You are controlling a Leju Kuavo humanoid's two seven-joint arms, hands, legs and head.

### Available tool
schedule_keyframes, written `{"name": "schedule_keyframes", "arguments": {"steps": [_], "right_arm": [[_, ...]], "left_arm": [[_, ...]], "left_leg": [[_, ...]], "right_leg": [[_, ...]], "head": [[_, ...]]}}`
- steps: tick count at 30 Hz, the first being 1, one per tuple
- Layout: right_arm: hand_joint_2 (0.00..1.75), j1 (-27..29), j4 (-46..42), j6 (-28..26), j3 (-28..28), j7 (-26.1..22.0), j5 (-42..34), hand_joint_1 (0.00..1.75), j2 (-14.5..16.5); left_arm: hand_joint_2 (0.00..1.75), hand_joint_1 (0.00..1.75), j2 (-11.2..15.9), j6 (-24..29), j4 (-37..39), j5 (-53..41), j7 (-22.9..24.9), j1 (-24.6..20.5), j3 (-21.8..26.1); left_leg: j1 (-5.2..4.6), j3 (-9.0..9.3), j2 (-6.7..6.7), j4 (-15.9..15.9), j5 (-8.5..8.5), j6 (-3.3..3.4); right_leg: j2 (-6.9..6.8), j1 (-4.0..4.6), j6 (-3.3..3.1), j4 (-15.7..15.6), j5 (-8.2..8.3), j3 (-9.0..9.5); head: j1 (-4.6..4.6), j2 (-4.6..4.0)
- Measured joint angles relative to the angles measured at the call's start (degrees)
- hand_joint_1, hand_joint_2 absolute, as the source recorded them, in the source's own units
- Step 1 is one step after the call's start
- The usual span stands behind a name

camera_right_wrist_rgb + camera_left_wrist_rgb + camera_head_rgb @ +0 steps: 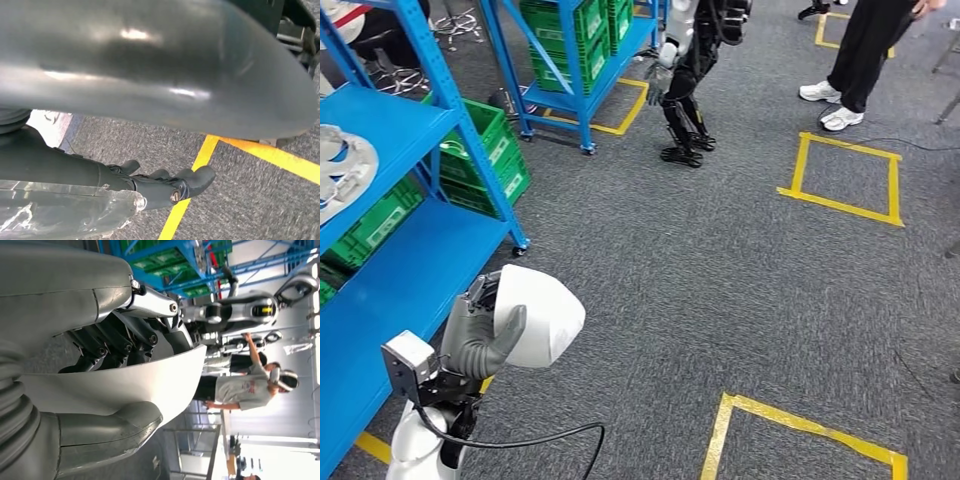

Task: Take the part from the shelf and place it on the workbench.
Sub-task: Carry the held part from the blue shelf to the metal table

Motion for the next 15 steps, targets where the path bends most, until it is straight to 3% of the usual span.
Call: {"name": "schedule_keyframes", "arguments": {"steps": [1,3,5,7,8,9,10,12,14,15], "right_arm": [[0.00,0.0,0.0,-0.2,0.2,0.0,0.0,0.00,0.0],[0.00,0.1,0.1,-0.9,0.6,0.1,0.0,0.00,0.0],[0.00,0.1,0.2,-1.3,1.0,0.1,0.0,0.00,0.1],[0.00,0.1,0.3,-1.5,1.3,0.1,0.0,0.00,0.1],[0.00,0.1,0.3,-1.5,1.3,0.1,0.0,0.00,0.1],[0.00,0.1,0.3,-1.5,1.3,0.1,0.0,0.00,0.1],[0.00,0.1,0.3,-1.5,1.4,0.1,0.0,0.00,0.1],[0.00,0.1,0.4,-1.6,1.5,0.1,0.0,0.00,0.0],[0.00,0.1,0.4,-1.6,1.7,0.1,0.0,0.00,0.0],[0.00,0.2,0.4,-1.6,1.8,0.1,0.0,0.00,0.0]], "left_arm": [[1.75,1.75,0.0,0.0,-0.1,0.1,0.0,0.0,0.1],[1.75,1.75,0.1,-0.2,-0.4,0.2,-0.1,0.1,0.5],[1.75,1.75,0.1,-0.4,-0.5,0.4,-0.3,0.3,1.2],[1.75,1.75,0.1,-0.7,-0.6,0.5,-0.4,0.7,1.9],[1.75,1.75,0.1,-0.8,-0.6,0.5,-0.4,0.8,2.2],[1.75,1.75,0.1,-0.9,-0.6,0.5,-0.5,0.9,2.4],[1.75,1.75,0.1,-1.0,-0.6,0.5,-0.5,0.9,2.5],[1.75,1.75,0.1,-1.0,-0.6,0.5,-0.6,0.9,2.7],[1.75,1.75,0.1,-1.0,-0.6,0.5,-0.6,1.0,2.9],[1.75,1.75,0.1,-1.0,-0.6,0.5,-0.6,1.0,3.0]], "left_leg": [[0.09,0.03,0.34,-0.1,-0.07,-0.32],[0.34,-0.45,-1.34,1.2,-1.25,-0.90],[0.49,-3.10,-4.50,6.9,-4.49,-1.18],[0.48,-7.18,-5.80,14.6,-7.49,-1.20],[0.49,-8.40,-5.97,16.6,-7.56,-1.20],[0.53,-8.60,-6.09,16.4,-6.51,-1.20],[0.62,-7.63,-6.31,14.0,-4.50,-1.22],[1.21,-3.98,-8.96,6.1,-0.60,-1.51],[1.64,-1.88,-11.51,1.4,0.67,-1.40],[1.57,-1.74,-11.68,0.9,0.57,-1.05]], "right_leg": [[0.68,-0.02,-0.36,-0.1,0.15,-0.13],[1.98,-0.18,-0.94,-0.4,0.43,-0.18],[3.27,-0.37,-1.39,-0.6,0.61,-0.15],[4.80,-0.39,-1.63,-0.6,0.68,-0.23],[5.64,-0.42,-1.64,-0.6,0.71,-0.27],[6.54,-0.48,-1.58,-0.6,0.77,-0.27],[7.44,-0.60,-1.44,-0.6,0.84,-0.26],[9.20,-0.72,-0.86,-0.3,0.94,-0.48],[10.66,-0.77,-0.12,0.0,1.08,-1.04],[11.28,-0.84,0.27,-0.1,1.24,-1.41]], "head": [[0.00,0.00],[-0.08,0.00],[-0.29,0.00],[-0.44,0.00],[-0.44,0.00],[-0.44,0.00],[-0.43,0.00],[-0.52,0.00],[-0.60,0.00],[-0.61,0.00]]}}
